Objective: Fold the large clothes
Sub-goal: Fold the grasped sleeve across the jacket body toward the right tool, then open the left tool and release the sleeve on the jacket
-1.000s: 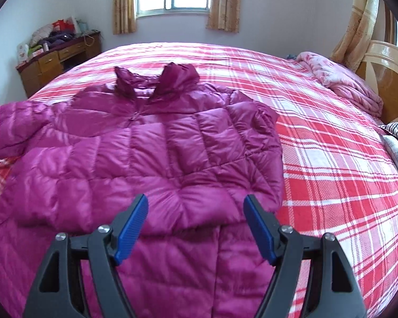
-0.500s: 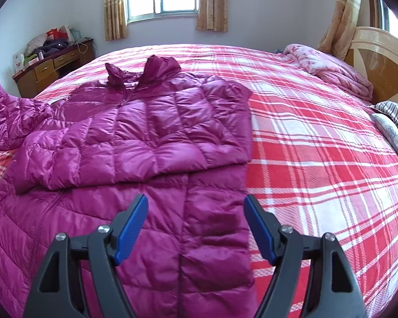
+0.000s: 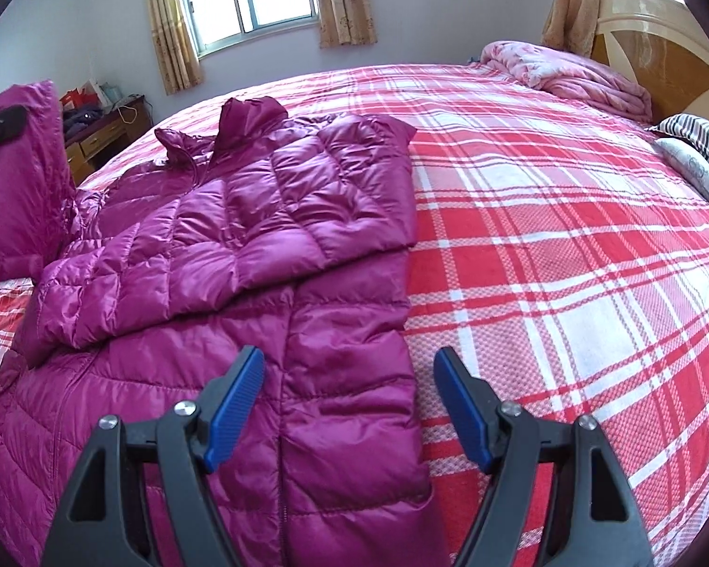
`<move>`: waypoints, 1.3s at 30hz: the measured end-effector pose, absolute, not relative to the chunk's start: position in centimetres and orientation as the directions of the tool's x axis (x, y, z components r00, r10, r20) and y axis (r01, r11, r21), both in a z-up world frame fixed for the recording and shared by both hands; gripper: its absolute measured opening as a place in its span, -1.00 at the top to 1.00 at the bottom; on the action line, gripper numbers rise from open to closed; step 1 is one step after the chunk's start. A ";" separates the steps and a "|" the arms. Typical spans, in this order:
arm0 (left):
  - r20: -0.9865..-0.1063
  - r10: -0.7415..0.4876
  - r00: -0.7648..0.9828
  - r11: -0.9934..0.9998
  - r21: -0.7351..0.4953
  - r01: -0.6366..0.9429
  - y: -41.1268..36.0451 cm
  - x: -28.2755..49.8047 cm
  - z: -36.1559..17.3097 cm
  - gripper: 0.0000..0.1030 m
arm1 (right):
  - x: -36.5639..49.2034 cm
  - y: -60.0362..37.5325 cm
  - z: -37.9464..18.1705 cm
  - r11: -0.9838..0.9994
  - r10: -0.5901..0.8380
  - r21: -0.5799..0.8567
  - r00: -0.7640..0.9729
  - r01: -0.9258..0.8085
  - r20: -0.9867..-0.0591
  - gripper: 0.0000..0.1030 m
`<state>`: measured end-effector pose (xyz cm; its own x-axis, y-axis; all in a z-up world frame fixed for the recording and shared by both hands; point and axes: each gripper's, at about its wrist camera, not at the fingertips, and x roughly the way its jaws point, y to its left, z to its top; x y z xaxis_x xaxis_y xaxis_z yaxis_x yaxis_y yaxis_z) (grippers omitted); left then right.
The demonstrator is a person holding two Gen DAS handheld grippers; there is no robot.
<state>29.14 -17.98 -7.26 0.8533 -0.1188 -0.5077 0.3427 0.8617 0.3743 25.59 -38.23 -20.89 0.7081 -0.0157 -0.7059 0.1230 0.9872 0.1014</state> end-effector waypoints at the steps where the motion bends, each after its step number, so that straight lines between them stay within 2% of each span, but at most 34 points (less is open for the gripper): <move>1: -0.514 -0.118 0.849 0.860 0.375 0.347 -18.4 29.3 -7.8 0.74 | 25.6 -38.3 -20.9 0.987 -0.015 0.103 0.709 0.123 -0.705 -0.49; 10: -0.541 -0.122 0.832 0.852 0.373 0.368 -20.8 30.6 -12.0 0.68 | 25.5 -38.4 -20.9 0.985 -0.006 0.117 0.713 0.123 -0.701 -0.49; 12: -0.562 -0.139 0.815 0.856 0.347 0.384 -21.0 30.8 -12.4 0.47 | 25.6 -38.5 -20.9 0.985 -0.005 0.119 0.714 0.123 -0.700 -0.49; 13: -0.567 -0.150 0.810 0.858 0.332 0.392 -21.0 30.8 -12.5 0.16 | 25.5 -38.5 -20.9 0.985 -0.004 0.120 0.714 0.123 -0.700 -0.49; 14: -0.561 -0.155 0.813 0.862 0.325 0.389 -21.0 30.6 -12.4 -0.26 | 25.5 -38.5 -20.9 0.985 -0.004 0.121 0.714 0.124 -0.700 -0.49; 16: -0.516 -0.169 0.840 0.870 0.322 0.373 -20.8 29.9 -11.9 -0.62 | 25.6 -38.5 -20.9 0.985 -0.003 0.123 0.715 0.125 -0.699 -0.49; 21: -0.463 -0.175 0.869 0.876 0.329 0.352 -19.6 29.0 -10.8 -0.67 | 25.5 -38.7 -20.8 0.982 0.007 0.141 0.721 0.125 -0.693 -0.49; 26: -0.461 -0.111 0.880 0.902 0.325 0.284 -14.5 29.8 -11.3 -0.67 | 24.2 -40.2 -18.3 0.946 0.082 0.291 0.762 0.143 -0.642 -0.50; 29: -0.506 -0.049 0.861 0.922 0.308 0.234 -10.9 31.4 -13.1 -0.67 | 24.8 -38.7 -16.3 0.937 0.151 0.339 0.773 0.086 -0.616 -0.50; 34: -0.601 -0.025 0.799 0.960 0.208 0.187 -6.8 33.3 -15.5 -0.67 | 29.4 -34.1 -16.4 0.935 0.274 0.354 0.692 -0.028 -0.668 -0.49; 35: -0.615 -0.024 0.788 0.964 0.195 0.182 -6.3 33.5 -15.9 -0.67 | 30.4 -33.3 -17.1 0.935 0.282 0.352 0.671 -0.033 -0.686 -0.40; 38: -0.624 -0.038 0.781 0.968 0.171 0.183 -5.7 33.6 -16.4 -0.67 | 32.0 -31.7 -18.9 0.939 0.296 0.342 0.617 -0.046 -0.729 0.32; 39: -0.624 -0.045 0.780 0.968 0.165 0.187 -5.6 33.6 -16.5 -0.67 | 31.8 -31.5 -19.1 0.941 0.287 0.335 0.625 -0.044 -0.725 0.46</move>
<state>33.56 -5.57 -16.49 0.7805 -0.0449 -0.6236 0.1874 0.9683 0.1649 31.82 -31.55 -19.11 0.6254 0.2873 -0.7254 -0.0436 0.9412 0.3351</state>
